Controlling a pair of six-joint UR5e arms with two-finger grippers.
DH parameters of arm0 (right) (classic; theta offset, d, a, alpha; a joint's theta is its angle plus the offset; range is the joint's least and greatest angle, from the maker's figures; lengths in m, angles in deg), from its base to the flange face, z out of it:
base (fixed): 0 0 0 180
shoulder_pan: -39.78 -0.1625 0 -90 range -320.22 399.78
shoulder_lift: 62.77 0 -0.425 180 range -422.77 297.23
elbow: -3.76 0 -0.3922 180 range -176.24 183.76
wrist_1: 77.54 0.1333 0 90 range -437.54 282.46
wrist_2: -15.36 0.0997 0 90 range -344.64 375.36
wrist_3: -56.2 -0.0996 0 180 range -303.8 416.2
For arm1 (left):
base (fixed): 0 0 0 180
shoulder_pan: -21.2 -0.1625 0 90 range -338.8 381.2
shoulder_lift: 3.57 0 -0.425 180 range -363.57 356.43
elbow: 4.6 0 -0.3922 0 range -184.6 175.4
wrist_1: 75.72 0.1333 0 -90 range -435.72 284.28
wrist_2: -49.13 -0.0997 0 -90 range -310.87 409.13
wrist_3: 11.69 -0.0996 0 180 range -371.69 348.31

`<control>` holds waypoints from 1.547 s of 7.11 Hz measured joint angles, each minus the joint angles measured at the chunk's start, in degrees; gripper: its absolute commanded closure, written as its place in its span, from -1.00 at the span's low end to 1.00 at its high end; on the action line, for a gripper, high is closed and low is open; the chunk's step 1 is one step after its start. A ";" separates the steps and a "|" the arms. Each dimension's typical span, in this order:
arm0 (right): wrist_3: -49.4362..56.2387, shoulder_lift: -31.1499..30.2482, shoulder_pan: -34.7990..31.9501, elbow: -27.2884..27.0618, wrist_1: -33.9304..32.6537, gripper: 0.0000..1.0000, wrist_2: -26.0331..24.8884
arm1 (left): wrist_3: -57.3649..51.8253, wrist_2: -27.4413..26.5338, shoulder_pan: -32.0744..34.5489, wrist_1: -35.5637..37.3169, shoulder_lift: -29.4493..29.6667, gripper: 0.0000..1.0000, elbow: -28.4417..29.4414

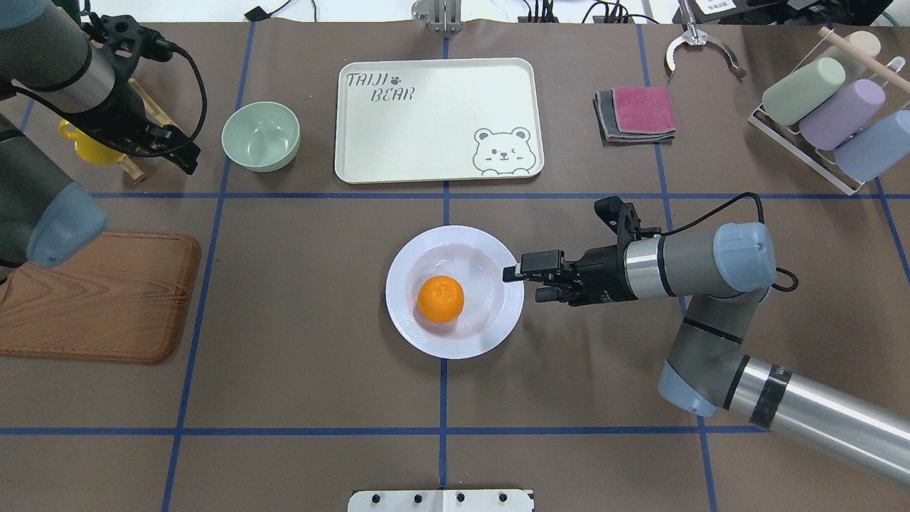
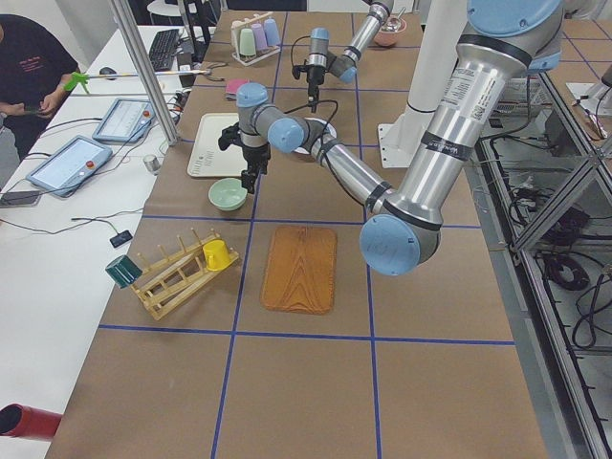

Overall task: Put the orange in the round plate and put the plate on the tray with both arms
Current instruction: 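Grip the white plate rim with the right gripper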

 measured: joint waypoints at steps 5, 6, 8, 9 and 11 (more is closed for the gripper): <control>0.53 0.49 2.25 1.24 -0.13 -0.94 -3.61 | 0.42 0.02 -0.06 -0.54 -0.39 -0.98 0.34; 0.57 0.53 2.27 1.51 -0.04 -0.87 -3.76 | 0.42 0.02 -0.10 -0.54 -0.39 -0.98 0.38; 0.50 0.85 2.42 1.67 -0.16 -0.68 -4.10 | 0.43 0.02 -0.13 -0.54 -0.38 -0.98 0.42; 0.51 1.01 2.55 1.75 -0.31 -0.46 -4.59 | 0.42 0.02 -0.13 -0.54 -0.34 -0.98 0.42; 0.60 1.35 2.75 1.86 -0.47 -0.12 -5.67 | 0.43 0.06 -0.13 -0.54 -0.31 -0.98 0.42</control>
